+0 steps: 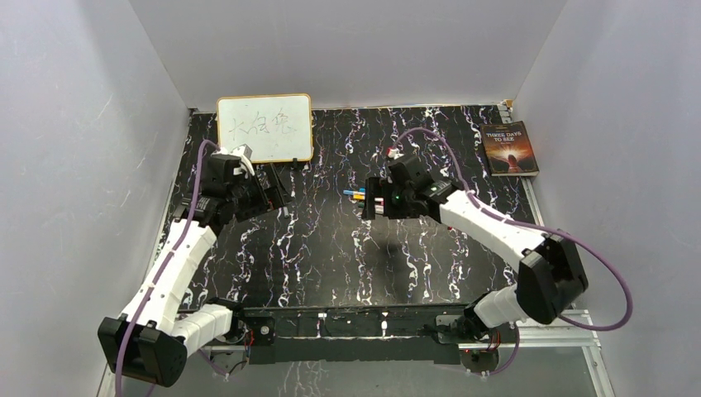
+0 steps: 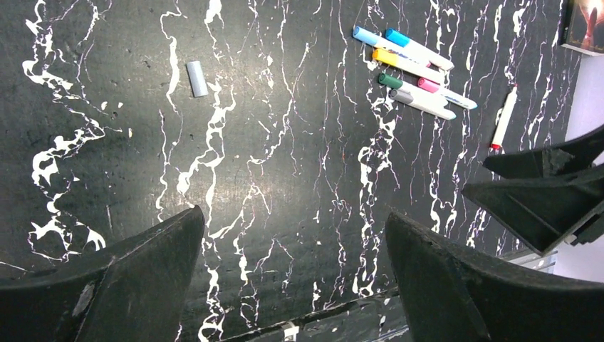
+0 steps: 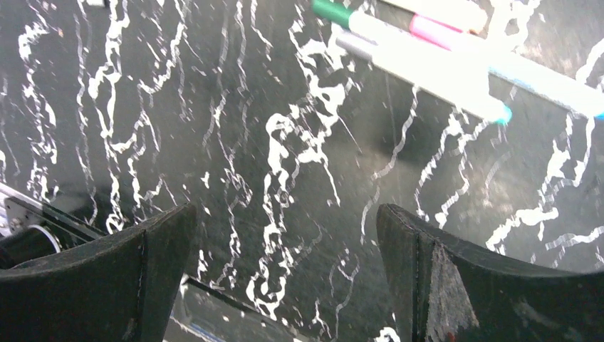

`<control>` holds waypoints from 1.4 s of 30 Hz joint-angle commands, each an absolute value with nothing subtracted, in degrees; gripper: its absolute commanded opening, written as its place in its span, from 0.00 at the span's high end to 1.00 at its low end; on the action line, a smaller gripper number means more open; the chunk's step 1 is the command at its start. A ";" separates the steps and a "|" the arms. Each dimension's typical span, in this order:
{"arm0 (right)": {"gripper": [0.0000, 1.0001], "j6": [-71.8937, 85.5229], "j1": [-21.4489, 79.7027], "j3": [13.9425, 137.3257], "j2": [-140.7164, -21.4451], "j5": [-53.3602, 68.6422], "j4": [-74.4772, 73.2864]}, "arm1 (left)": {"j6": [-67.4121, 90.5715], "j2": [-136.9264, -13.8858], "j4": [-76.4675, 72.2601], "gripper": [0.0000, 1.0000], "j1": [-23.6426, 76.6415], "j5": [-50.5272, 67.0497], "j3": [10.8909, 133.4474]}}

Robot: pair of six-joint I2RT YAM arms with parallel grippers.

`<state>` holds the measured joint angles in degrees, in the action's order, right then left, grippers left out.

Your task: Open the pen caps

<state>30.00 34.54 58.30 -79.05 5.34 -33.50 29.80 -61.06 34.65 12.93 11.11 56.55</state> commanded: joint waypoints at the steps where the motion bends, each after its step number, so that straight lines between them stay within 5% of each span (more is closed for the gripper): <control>1: 0.02 27.68 35.94 65.24 -83.56 6.81 -28.13 | 30.69 -57.95 36.16 0.02 12.88 10.03 55.64; 20: 0.05 22.45 36.28 64.34 -86.13 1.40 -28.75 | 33.40 -63.11 28.72 0.02 12.85 12.15 52.93; 42: 0.40 19.51 30.51 69.41 -98.25 -2.53 -28.85 | 33.97 -63.24 24.92 0.01 12.90 16.33 50.48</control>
<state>21.04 31.92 66.26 -97.60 -1.10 -30.22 33.54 -65.89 25.23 12.93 14.61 51.51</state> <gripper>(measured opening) 0.650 0.983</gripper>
